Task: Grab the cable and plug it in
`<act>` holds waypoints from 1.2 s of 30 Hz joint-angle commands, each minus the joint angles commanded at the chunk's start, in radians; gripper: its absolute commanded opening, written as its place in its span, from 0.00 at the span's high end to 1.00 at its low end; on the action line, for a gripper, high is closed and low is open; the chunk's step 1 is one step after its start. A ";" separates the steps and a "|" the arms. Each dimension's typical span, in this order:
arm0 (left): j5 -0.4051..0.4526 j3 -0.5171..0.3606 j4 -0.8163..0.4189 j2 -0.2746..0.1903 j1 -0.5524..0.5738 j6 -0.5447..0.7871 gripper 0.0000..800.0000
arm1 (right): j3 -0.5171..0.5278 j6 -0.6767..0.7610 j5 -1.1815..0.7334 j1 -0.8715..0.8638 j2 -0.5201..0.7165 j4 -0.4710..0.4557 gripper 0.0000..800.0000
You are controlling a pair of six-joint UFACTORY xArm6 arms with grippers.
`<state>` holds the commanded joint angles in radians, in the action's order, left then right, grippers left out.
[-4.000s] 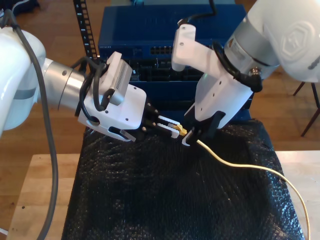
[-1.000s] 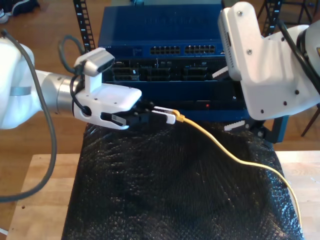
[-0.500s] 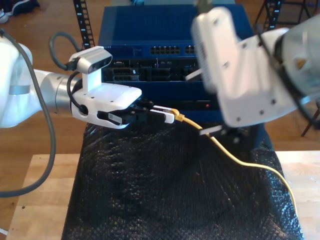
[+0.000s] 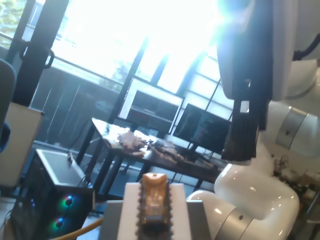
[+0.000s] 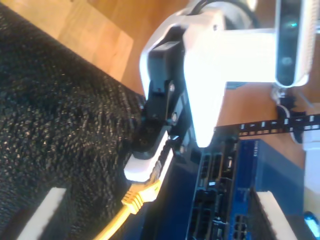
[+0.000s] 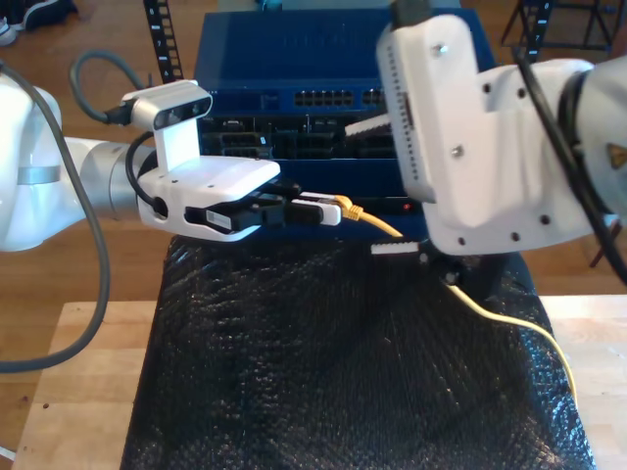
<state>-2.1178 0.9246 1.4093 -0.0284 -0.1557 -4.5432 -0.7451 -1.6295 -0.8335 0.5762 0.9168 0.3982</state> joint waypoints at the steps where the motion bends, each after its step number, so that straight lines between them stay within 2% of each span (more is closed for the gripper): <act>1: -0.011 0.000 0.009 0.005 0.000 -0.005 1.00 | 0.000 -0.002 0.000 0.002 0.002 0.002 0.02; 6: -0.035 0.000 0.023 0.014 0.000 -0.035 1.00 | 0.008 -0.002 0.000 0.002 0.005 0.000 0.02; 17: -0.103 -0.002 0.081 0.066 0.000 -0.098 0.99 | 0.049 -0.002 0.078 0.005 0.006 0.002 0.02; 27: -0.115 -0.003 0.081 0.078 0.000 -0.107 0.99 | 0.074 -0.002 0.133 0.031 0.002 0.000 0.02; 34: -0.144 -0.003 0.083 0.083 0.002 -0.106 0.99 | 0.084 -0.002 0.164 0.035 0.002 0.002 0.06; 36: -0.147 -0.003 0.083 0.089 0.002 -0.106 0.99 | 0.095 0.000 0.198 0.044 0.002 0.002 0.10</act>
<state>-2.2651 0.9216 1.4922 0.0606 -0.1542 -4.6491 -0.6500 -1.6295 -0.6356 0.6206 0.9183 0.3997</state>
